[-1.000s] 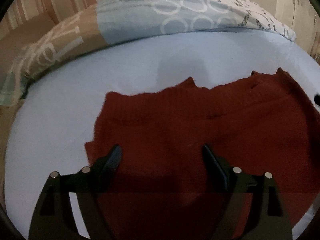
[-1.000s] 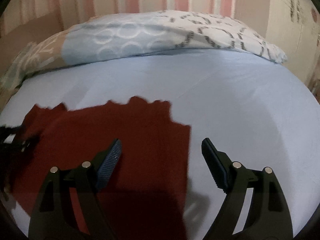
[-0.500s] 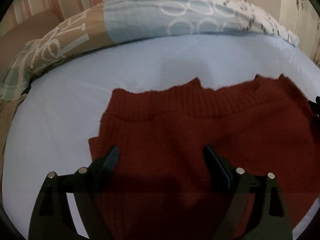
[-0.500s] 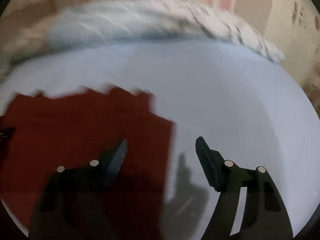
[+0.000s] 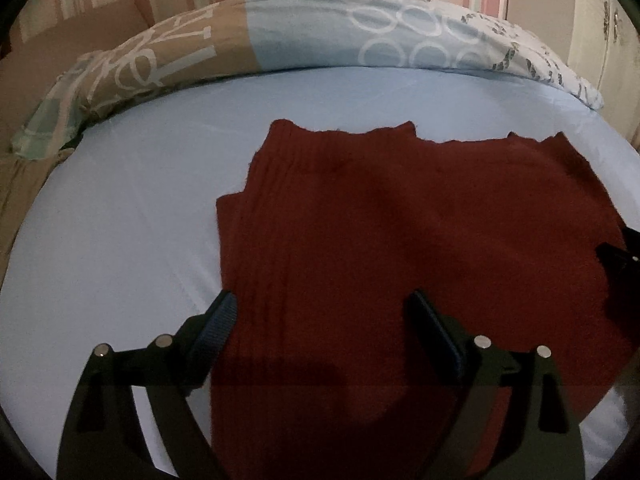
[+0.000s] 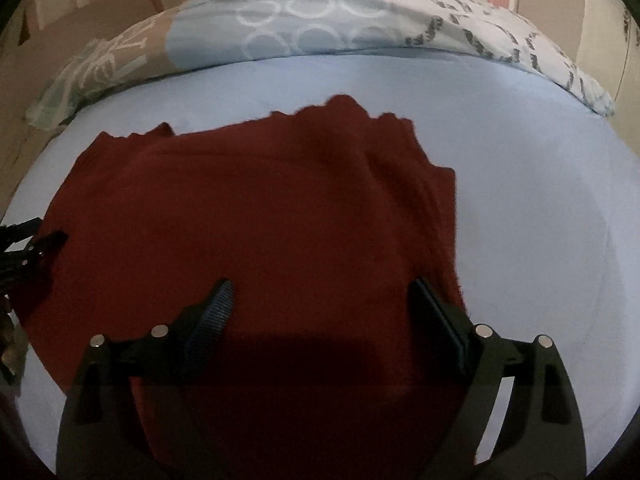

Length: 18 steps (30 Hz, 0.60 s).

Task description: Fold small clothes

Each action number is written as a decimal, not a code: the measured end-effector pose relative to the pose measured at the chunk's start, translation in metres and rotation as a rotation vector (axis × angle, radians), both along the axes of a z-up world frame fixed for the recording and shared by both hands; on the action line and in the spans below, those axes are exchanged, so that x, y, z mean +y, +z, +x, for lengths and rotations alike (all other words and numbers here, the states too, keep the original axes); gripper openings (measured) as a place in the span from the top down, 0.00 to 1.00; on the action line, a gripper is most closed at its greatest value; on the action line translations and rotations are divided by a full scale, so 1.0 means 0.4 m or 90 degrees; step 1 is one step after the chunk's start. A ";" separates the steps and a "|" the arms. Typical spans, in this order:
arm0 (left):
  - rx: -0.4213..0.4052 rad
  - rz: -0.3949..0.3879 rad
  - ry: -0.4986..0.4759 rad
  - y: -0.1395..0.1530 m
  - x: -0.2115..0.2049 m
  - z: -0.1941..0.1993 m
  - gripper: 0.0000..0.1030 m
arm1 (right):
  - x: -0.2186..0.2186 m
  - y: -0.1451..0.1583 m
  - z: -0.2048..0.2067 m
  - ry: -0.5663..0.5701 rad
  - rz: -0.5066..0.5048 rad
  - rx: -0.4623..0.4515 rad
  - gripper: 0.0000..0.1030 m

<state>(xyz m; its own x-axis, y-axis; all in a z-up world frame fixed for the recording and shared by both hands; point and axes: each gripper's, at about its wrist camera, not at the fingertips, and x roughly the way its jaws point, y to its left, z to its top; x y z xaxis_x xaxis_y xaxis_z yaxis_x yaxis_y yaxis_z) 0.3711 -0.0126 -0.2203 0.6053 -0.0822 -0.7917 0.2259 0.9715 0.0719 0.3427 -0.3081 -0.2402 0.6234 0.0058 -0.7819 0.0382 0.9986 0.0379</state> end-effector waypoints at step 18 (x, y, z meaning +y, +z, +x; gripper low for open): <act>0.018 -0.030 -0.005 0.117 -0.065 -0.173 0.10 | 0.037 0.118 -0.233 -0.019 0.036 -0.025 0.03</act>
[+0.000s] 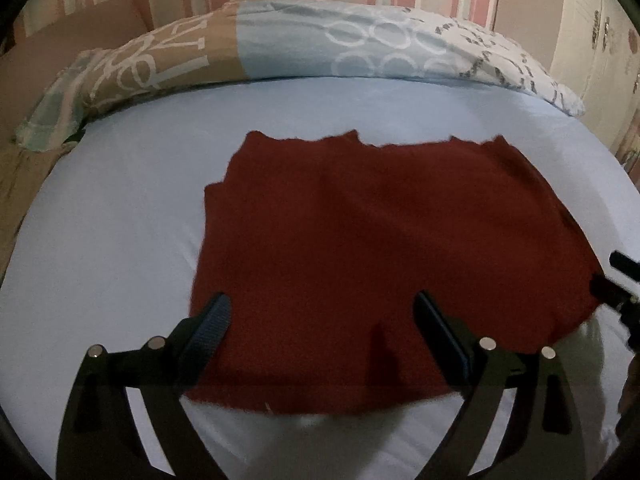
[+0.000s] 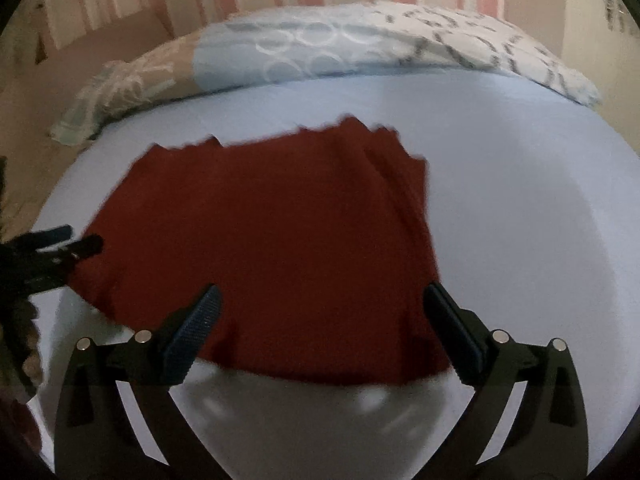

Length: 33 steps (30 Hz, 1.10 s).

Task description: Fold small clothes

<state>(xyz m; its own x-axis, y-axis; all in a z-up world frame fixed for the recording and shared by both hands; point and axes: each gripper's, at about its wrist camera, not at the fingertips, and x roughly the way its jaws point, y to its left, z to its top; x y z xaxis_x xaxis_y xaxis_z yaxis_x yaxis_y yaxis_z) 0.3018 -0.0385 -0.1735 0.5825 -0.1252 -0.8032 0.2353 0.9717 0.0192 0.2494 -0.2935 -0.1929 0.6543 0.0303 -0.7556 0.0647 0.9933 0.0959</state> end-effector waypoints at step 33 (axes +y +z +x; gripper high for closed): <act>0.018 0.017 -0.035 -0.022 -0.136 -0.036 0.10 | -0.103 -0.130 0.044 -0.143 0.139 0.097 0.34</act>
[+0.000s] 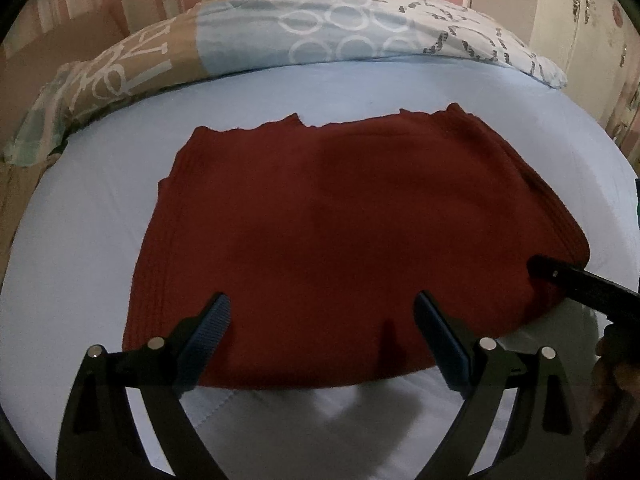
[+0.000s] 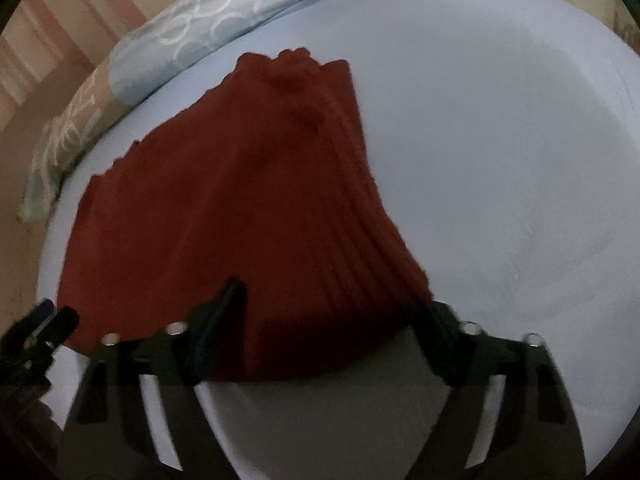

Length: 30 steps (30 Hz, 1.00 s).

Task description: Fold small clothes

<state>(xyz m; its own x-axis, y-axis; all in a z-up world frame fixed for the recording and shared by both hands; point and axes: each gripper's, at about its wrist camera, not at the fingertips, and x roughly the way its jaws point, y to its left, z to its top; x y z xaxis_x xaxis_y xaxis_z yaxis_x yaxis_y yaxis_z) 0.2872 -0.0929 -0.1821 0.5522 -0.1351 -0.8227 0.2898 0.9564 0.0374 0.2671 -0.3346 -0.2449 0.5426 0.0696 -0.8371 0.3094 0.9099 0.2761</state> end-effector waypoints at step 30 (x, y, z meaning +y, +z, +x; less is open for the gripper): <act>0.044 0.012 0.042 -0.077 0.032 0.075 0.10 | -0.014 0.033 0.051 0.047 0.004 -0.023 0.60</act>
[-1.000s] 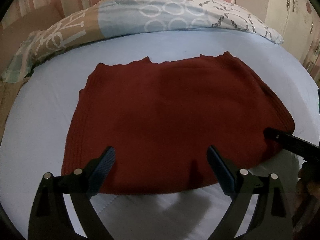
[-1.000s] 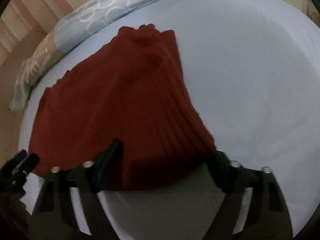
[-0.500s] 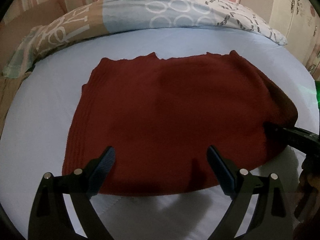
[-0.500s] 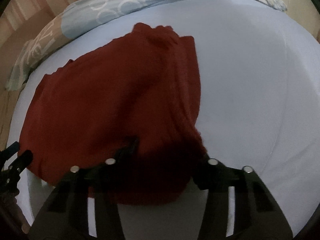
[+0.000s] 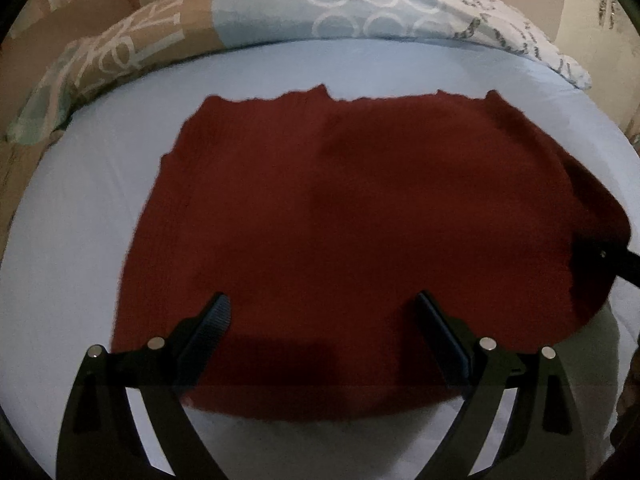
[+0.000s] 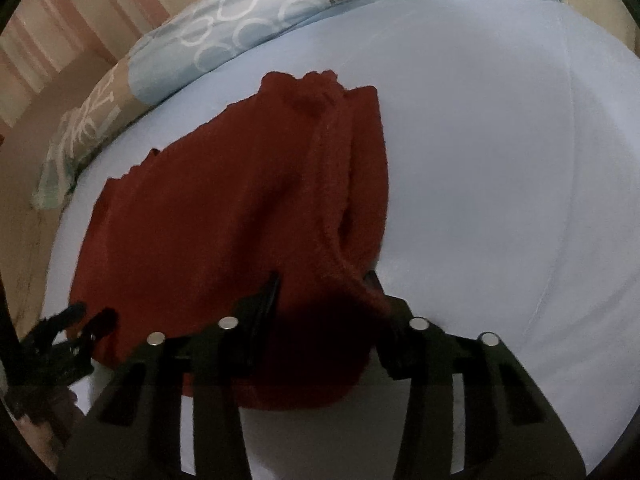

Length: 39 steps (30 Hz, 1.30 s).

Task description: Fold small clothes

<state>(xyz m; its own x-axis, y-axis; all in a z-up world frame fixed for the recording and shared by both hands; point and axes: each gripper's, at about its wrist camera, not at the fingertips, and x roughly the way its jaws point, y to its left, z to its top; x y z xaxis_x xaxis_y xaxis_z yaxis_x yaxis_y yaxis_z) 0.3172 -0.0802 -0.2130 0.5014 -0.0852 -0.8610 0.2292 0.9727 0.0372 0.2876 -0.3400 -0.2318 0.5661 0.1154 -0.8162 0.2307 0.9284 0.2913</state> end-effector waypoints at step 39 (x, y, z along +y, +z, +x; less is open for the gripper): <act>-0.022 -0.003 0.015 0.059 0.105 0.016 0.02 | 0.215 0.186 0.022 0.080 -0.194 -0.119 0.78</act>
<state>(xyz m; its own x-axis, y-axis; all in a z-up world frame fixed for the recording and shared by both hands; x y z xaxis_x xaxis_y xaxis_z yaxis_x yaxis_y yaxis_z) 0.3236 -0.0383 -0.1895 0.5322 -0.0777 -0.8430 0.2051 0.9779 0.0394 0.2966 -0.2540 -0.1575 0.7058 -0.0385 -0.7073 0.0783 0.9966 0.0239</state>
